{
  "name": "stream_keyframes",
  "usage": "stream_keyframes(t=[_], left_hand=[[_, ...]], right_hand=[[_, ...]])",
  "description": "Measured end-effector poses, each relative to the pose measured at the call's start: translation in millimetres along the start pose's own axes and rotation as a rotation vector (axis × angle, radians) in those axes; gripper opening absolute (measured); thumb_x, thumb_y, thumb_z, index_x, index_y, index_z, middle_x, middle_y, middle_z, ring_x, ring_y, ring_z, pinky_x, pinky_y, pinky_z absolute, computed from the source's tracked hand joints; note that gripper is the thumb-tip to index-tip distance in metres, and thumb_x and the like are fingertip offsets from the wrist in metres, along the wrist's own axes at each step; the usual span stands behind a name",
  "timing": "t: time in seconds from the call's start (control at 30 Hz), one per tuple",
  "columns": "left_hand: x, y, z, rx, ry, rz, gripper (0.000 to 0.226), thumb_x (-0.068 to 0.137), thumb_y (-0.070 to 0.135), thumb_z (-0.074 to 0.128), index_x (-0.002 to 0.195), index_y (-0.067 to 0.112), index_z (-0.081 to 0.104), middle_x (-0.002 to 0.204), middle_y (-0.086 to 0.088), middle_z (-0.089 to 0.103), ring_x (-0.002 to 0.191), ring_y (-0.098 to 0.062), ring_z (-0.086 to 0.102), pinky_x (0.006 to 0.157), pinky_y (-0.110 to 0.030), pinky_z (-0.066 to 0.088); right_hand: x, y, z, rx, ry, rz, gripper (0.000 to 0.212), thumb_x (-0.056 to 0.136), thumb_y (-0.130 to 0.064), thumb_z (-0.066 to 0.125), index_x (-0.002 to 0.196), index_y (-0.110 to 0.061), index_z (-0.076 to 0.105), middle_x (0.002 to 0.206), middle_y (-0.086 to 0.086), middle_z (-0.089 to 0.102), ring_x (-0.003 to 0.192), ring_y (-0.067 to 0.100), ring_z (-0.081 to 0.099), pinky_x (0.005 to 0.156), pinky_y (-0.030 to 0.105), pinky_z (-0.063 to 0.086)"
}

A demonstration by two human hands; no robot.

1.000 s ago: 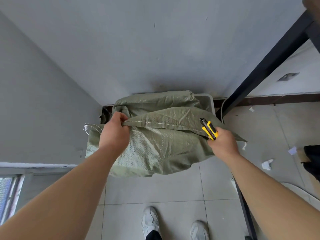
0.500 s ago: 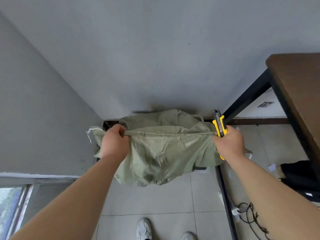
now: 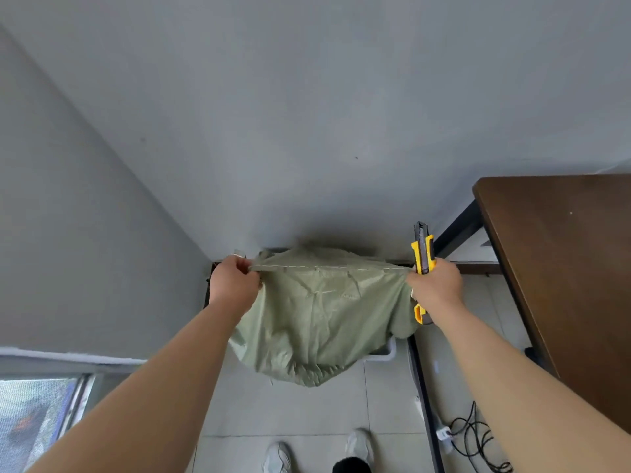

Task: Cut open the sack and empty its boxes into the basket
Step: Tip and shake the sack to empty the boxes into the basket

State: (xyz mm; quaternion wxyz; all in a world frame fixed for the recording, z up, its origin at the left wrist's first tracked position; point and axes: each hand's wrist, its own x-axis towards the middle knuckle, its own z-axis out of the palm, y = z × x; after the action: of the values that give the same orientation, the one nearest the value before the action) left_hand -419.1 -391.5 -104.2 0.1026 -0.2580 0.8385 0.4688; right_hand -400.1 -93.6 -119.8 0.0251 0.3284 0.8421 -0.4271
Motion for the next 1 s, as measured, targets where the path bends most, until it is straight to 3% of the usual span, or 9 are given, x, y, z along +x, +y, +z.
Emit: stream_keyframes(t=[0.1, 0.27, 0.43, 0.53, 0.63, 0.7, 0.8, 0.93, 1.0], left_hand=[[-1.2, 15.2, 0.1, 0.019, 0.052, 0.033, 0.01, 0.086, 0.005, 0.057, 0.089, 0.015, 0.055, 0.078, 0.001, 0.062, 0.081, -0.029, 0.064, 0.068, -0.037, 0.054], [-4.0, 36.3, -2.6, 0.156, -0.022, -0.006, 0.013, 0.088, 0.007, 0.041, 0.097, 0.013, 0.047, 0.091, -0.015, 0.061, 0.084, -0.039, 0.066, 0.07, -0.052, 0.059], [-8.4, 52.6, -2.2, 0.104, -0.038, -0.122, 0.02, 0.09, 0.002, 0.038, 0.11, 0.003, 0.044, 0.089, -0.014, 0.051, 0.081, -0.04, 0.064, 0.074, -0.053, 0.059], [-3.1, 53.3, 2.2, 0.043, -0.034, -0.089, 0.018, 0.086, 0.0, 0.042, 0.103, -0.002, 0.048, 0.078, -0.016, 0.055, 0.071, -0.031, 0.06, 0.074, -0.054, 0.058], [1.4, 63.7, 3.3, -0.091, -0.005, -0.061, 0.013, 0.086, -0.002, 0.046, 0.098, 0.004, 0.048, 0.079, -0.012, 0.054, 0.074, -0.029, 0.059, 0.077, -0.048, 0.057], [3.5, 71.5, 2.2, -0.095, 0.002, -0.006, 0.013, 0.086, -0.002, 0.049, 0.095, 0.008, 0.046, 0.078, -0.01, 0.053, 0.069, -0.025, 0.056, 0.065, -0.038, 0.052], [3.2, 74.1, 0.3, 0.051, 0.001, 0.067, 0.017, 0.082, 0.002, 0.057, 0.085, 0.011, 0.043, 0.071, -0.004, 0.051, 0.063, -0.021, 0.048, 0.055, -0.03, 0.04], [8.1, 67.1, 1.6, 0.249, 0.027, 0.078, 0.013, 0.08, -0.003, 0.048, 0.075, 0.008, 0.044, 0.072, -0.007, 0.052, 0.065, -0.027, 0.049, 0.056, -0.038, 0.049], [12.5, 67.8, 1.8, 0.31, 0.051, 0.048, 0.02, 0.077, -0.009, 0.04, 0.07, 0.009, 0.04, 0.071, -0.008, 0.048, 0.065, -0.027, 0.046, 0.055, -0.036, 0.044]], right_hand=[[3.5, -11.4, -9.1, 0.073, 0.027, -0.001, 0.005, 0.077, -0.002, 0.059, 0.074, -0.002, 0.056, 0.065, 0.012, 0.053, 0.061, 0.029, 0.051, 0.055, 0.029, 0.04], [6.6, -30.8, -24.0, 0.126, -0.036, 0.024, 0.011, 0.08, -0.002, 0.061, 0.073, -0.009, 0.056, 0.059, 0.004, 0.05, 0.051, 0.019, 0.047, 0.049, 0.025, 0.035], [13.1, -43.7, -28.6, 0.165, -0.073, 0.063, 0.022, 0.08, -0.003, 0.063, 0.065, -0.015, 0.053, 0.058, 0.004, 0.049, 0.049, 0.019, 0.044, 0.049, 0.024, 0.037], [16.8, -44.0, -29.2, 0.183, -0.086, 0.1, 0.026, 0.078, -0.001, 0.063, 0.062, -0.014, 0.048, 0.056, 0.004, 0.044, 0.048, 0.02, 0.04, 0.048, 0.024, 0.035], [24.1, -50.2, -32.6, 0.288, -0.058, 0.122, 0.032, 0.077, -0.001, 0.066, 0.061, -0.014, 0.042, 0.055, 0.004, 0.038, 0.049, 0.021, 0.034, 0.05, 0.027, 0.032], [28.5, -57.1, -35.5, 0.321, -0.069, 0.109, 0.034, 0.077, -0.001, 0.067, 0.061, -0.015, 0.04, 0.054, 0.003, 0.037, 0.049, 0.021, 0.033, 0.049, 0.026, 0.031], [29.3, -62.4, -37.0, 0.268, -0.112, 0.072, 0.033, 0.077, 0.0, 0.068, 0.061, -0.015, 0.044, 0.055, 0.003, 0.04, 0.049, 0.02, 0.038, 0.049, 0.026, 0.033], [34.6, -60.8, -30.7, 0.217, -0.098, 0.083, 0.025, 0.077, -0.001, 0.069, 0.067, -0.014, 0.051, 0.061, 0.005, 0.049, 0.052, 0.02, 0.045, 0.05, 0.025, 0.038], [39.8, -62.4, -27.5, 0.185, -0.073, 0.066, 0.024, 0.077, -0.002, 0.069, 0.065, -0.013, 0.051, 0.061, 0.005, 0.05, 0.052, 0.019, 0.045, 0.05, 0.024, 0.037]])
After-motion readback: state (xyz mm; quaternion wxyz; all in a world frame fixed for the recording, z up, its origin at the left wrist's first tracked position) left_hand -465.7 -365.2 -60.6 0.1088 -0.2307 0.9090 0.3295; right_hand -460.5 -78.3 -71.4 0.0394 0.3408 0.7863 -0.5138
